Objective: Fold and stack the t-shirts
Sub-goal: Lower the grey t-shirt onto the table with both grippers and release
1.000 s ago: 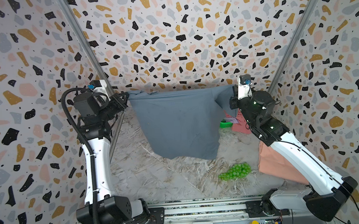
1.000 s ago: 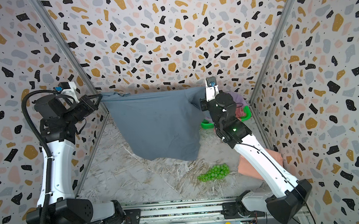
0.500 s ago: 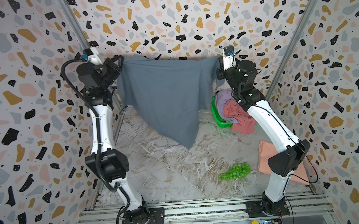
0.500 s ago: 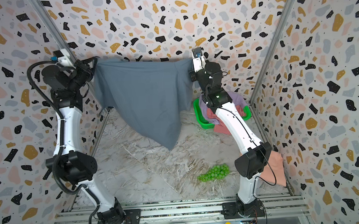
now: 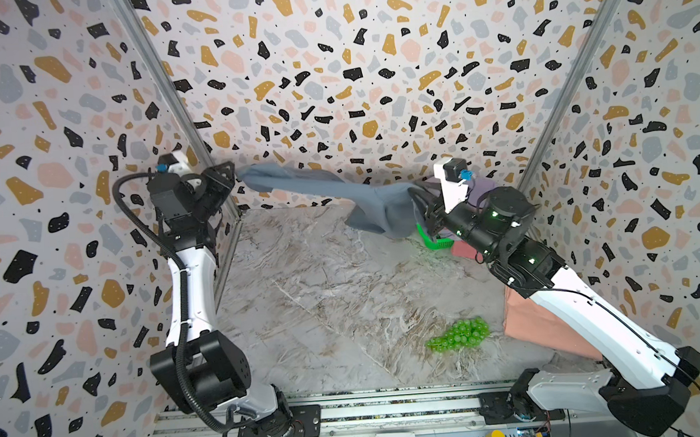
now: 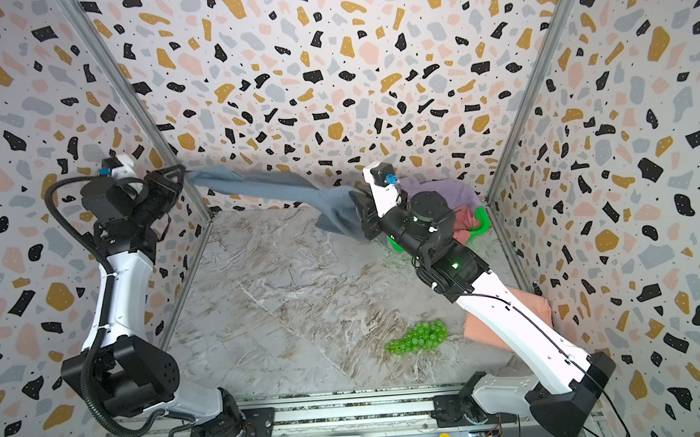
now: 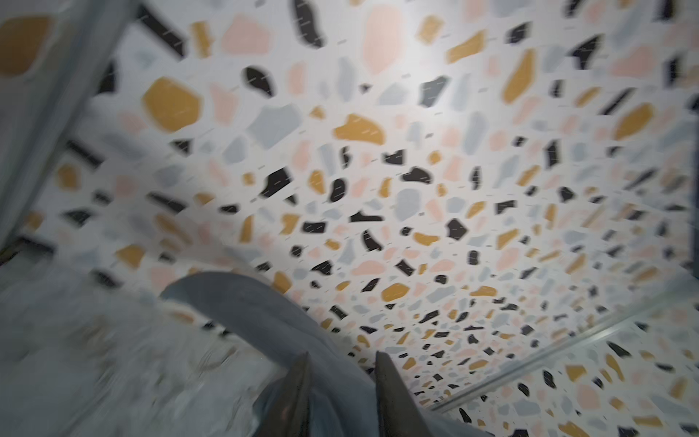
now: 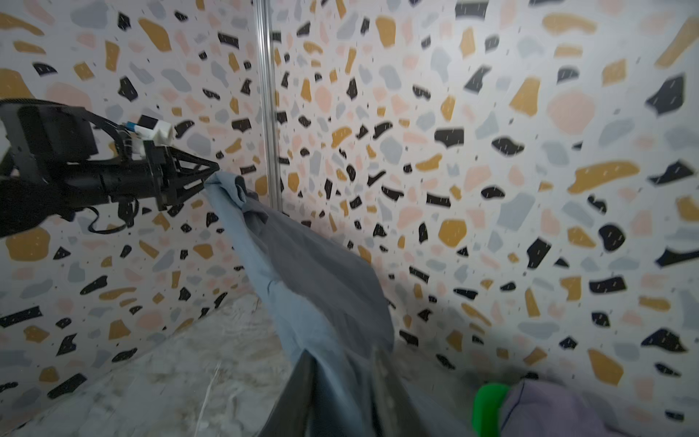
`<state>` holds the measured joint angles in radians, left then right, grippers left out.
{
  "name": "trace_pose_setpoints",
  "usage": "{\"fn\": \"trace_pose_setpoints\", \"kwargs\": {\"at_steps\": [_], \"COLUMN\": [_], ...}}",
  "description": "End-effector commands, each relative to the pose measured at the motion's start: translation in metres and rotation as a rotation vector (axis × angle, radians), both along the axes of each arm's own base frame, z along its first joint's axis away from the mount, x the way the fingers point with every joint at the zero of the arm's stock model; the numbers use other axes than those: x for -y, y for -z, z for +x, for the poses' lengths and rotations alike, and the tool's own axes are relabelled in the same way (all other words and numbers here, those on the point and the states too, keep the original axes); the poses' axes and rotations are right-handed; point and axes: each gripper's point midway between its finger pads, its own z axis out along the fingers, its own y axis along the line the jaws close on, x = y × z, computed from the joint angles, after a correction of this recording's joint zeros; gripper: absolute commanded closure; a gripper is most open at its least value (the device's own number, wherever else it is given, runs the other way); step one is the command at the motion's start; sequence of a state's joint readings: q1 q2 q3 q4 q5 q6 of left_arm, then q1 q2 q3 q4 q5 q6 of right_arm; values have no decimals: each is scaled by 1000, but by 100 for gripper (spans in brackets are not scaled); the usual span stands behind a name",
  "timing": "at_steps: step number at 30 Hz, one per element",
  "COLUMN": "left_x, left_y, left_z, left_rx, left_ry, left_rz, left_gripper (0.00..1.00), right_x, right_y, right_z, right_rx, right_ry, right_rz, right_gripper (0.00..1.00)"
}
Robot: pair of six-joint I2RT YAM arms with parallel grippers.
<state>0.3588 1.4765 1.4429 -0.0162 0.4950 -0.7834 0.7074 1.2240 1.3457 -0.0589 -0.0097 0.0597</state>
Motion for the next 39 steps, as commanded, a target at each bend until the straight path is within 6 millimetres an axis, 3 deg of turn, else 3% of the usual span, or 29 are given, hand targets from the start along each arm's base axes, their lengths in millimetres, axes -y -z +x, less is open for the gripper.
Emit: {"fn": "trace_pose_setpoints", "kwargs": {"at_steps": [1, 3, 5, 7, 10, 13, 19, 24, 27, 31, 35, 39], "left_x": [-34, -35, -37, -34, -12, 34, 151, 218, 225, 225, 216, 207], "left_y": [89, 117, 136, 146, 157, 170, 216, 262, 291, 316, 346, 368], "left_z": [-38, -49, -56, -59, -58, -52, -40, -21, -7, -6, -5, 4], "left_rx": [-304, -387, -455, -486, -518, -550, -603, -607, -674, -736, -802, -835], "left_ry": [-182, -192, -196, -182, -117, -10, 229, 368, 355, 344, 287, 230], "left_rz": [174, 182, 199, 205, 237, 292, 391, 368, 407, 421, 444, 438], "left_gripper": [40, 29, 27, 27, 27, 26, 27, 28, 31, 31, 30, 31], "right_x": [13, 22, 28, 31, 29, 21, -5, -18, -17, -1, 16, 18], "right_y": [73, 75, 73, 79, 93, 118, 183, 233, 263, 301, 338, 363], "right_z": [-8, -7, -3, 8, 26, 45, 62, 65, 62, 54, 51, 50], "right_rx": [-274, -262, -238, -241, -259, -335, -465, -551, -609, -664, -728, -779], "right_ry": [58, 97, 126, 155, 169, 141, 67, 19, 16, 47, 76, 48], "right_rz": [-52, -67, -74, -73, -56, -37, -123, -173, -226, -306, -334, -373], "right_gripper": [30, 26, 24, 24, 24, 24, 25, 25, 27, 25, 26, 29]}}
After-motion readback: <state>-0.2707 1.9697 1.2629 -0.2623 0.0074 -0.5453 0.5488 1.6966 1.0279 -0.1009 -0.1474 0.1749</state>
